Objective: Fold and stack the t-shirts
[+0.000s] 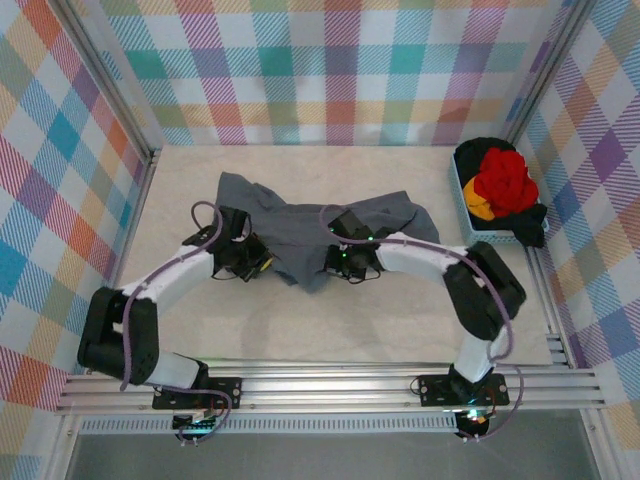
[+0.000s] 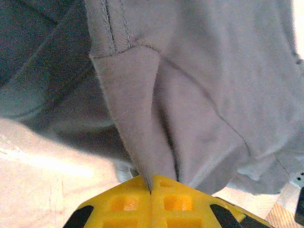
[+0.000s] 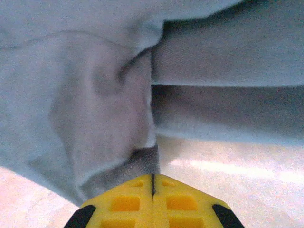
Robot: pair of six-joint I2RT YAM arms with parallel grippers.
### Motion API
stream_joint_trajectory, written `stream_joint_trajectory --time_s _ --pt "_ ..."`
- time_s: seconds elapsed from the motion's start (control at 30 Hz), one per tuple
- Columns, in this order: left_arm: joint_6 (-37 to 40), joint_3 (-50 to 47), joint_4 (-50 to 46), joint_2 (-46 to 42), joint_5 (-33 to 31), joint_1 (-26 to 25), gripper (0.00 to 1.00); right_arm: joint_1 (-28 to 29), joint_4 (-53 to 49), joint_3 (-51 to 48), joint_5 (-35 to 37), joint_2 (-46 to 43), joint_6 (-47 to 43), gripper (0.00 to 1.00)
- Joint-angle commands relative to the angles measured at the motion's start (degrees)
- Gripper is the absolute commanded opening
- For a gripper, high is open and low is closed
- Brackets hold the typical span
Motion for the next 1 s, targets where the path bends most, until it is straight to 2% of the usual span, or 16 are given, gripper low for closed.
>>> stream_joint_trajectory --time_s 0.0,0.17,0.37,0.47,0.6,0.77,0.97 --pt "2.94 1.97 -8.53 -5.84 -1.11 -0.65 0.00 -0.27 -6.45 -0.28 3.68 -7.40 -0.53 0.00" --pt "3.38 1.50 -13.95 -11.90 -0.15 -0.72 0.00 -1.05 -11.53 -2.38 5.07 -13.65 -0.37 0.00" --pt "4.88 -0.90 -18.29 -12.43 3.16 -1.50 0.00 -1.23 -14.68 -5.27 5.05 -17.76 1.08 0.00" --pt "5.02 -3.71 -16.63 -11.01 3.02 -1.96 0.00 -1.32 -13.19 -7.81 4.25 -16.24 1.71 0.00" --pt "3.87 -5.67 -9.58 -6.92 4.54 -2.70 0.00 -2.06 -11.42 -8.38 3.80 -11.29 0.95 0.00" --pt "4.90 -4.47 -7.41 -0.20 1.09 -3.64 0.00 -5.35 -11.09 -5.92 4.89 -4.81 -1.08 0.00" --pt "6.15 -1.79 -3.47 5.67 -1.28 -3.97 0.00 -8.18 -10.35 -3.23 6.30 -1.59 -3.07 0.00"
